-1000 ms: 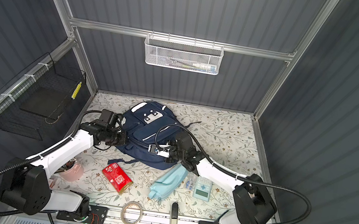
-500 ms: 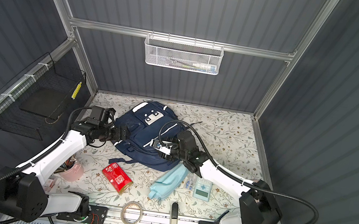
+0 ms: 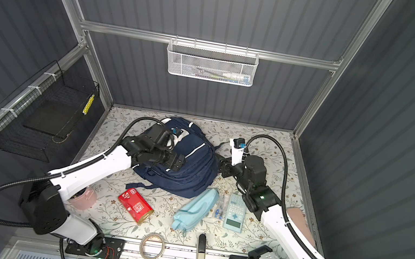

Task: Pack books, pencil case, and school supplies into a backpack
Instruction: Open the student bag at the center of the table.

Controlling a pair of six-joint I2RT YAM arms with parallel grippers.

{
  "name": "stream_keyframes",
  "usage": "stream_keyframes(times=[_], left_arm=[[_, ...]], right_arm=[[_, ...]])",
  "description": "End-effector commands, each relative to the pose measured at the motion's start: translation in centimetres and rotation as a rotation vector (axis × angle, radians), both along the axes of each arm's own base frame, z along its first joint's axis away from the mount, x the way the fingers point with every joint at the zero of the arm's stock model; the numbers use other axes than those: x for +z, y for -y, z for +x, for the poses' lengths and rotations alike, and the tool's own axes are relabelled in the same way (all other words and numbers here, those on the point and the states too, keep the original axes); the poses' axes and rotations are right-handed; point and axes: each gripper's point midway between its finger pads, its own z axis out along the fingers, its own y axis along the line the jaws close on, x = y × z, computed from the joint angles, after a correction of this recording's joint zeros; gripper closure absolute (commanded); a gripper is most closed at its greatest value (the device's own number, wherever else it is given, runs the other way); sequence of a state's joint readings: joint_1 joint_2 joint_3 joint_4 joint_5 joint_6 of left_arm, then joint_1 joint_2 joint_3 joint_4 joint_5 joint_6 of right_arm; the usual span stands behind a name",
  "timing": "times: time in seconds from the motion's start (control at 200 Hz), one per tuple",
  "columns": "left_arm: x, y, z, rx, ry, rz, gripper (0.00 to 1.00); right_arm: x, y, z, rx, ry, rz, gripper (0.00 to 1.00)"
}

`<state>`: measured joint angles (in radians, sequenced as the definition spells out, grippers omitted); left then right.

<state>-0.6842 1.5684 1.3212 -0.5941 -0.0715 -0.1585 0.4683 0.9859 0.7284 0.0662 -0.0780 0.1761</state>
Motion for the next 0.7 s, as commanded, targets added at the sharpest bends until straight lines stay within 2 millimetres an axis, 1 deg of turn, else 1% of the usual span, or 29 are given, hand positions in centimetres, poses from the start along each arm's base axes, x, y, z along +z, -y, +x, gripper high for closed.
stream_keyframes(times=[0.0, 0.015, 0.025, 0.035, 0.125, 0.215, 0.285, 0.33, 0.45, 0.5, 0.55, 0.565, 0.595, 0.615, 0.695], left_arm=[[-0.9, 0.4, 0.8, -0.020, 0.055, 0.181, 0.00], [-1.3, 0.5, 0.7, -0.023, 0.056, 0.199, 0.00], [-0.5, 1.0, 1.1, -0.025, 0.077, 0.193, 0.00], [-0.4, 1.3, 1.2, -0.025, 0.084, 0.196, 0.00], [-1.4, 2.3, 1.6, -0.032, 0.099, 0.260, 0.00], [-2.5, 2.6, 2.5, -0.021, 0.109, 0.312, 0.00], [-3.6, 2.2, 3.5, 0.007, 0.123, 0.367, 0.00], [-4.3, 2.3, 3.7, 0.006, 0.115, 0.387, 0.01], [-5.6, 3.3, 3.6, -0.015, 0.075, 0.361, 0.16], [-6.1, 3.7, 3.5, -0.023, 0.056, 0.349, 0.29], [-6.1, 3.7, 3.4, -0.029, 0.049, 0.352, 0.51], [-6.0, 3.6, 3.3, -0.026, 0.048, 0.353, 0.61], [-5.6, 3.4, 3.4, -0.019, 0.056, 0.354, 0.86], [-5.2, 3.3, 3.5, -0.012, 0.064, 0.352, 0.99], [-3.1, 3.2, 3.6, -0.001, 0.096, 0.321, 1.00]], right_arm=[[-2.7, 1.9, -1.1, -0.102, -0.169, 0.104, 0.25], [-2.9, 2.2, -1.2, -0.113, -0.178, 0.107, 0.25], [-3.0, 2.3, -1.3, -0.120, -0.183, 0.110, 0.25], [-3.2, 2.5, -1.4, -0.127, -0.188, 0.111, 0.25], [-4.2, 2.9, -2.1, -0.137, -0.218, 0.128, 0.24], [-4.9, 3.1, -2.7, -0.135, -0.236, 0.132, 0.23], [-5.3, 3.4, -3.1, -0.145, -0.247, 0.138, 0.23], [-5.5, 3.5, -3.3, -0.148, -0.247, 0.147, 0.23], [-6.3, 3.9, -3.8, -0.159, -0.254, 0.158, 0.22], [-6.7, 4.0, -3.9, -0.165, -0.259, 0.156, 0.22], [-7.3, 4.1, -4.0, -0.170, -0.269, 0.151, 0.21], [-7.4, 4.2, -4.0, -0.172, -0.272, 0.150, 0.22], [-7.6, 4.2, -4.1, -0.173, -0.279, 0.149, 0.21], [-7.8, 4.2, -4.1, -0.174, -0.285, 0.148, 0.21], [-8.5, 4.1, -4.3, -0.171, -0.308, 0.143, 0.21]])
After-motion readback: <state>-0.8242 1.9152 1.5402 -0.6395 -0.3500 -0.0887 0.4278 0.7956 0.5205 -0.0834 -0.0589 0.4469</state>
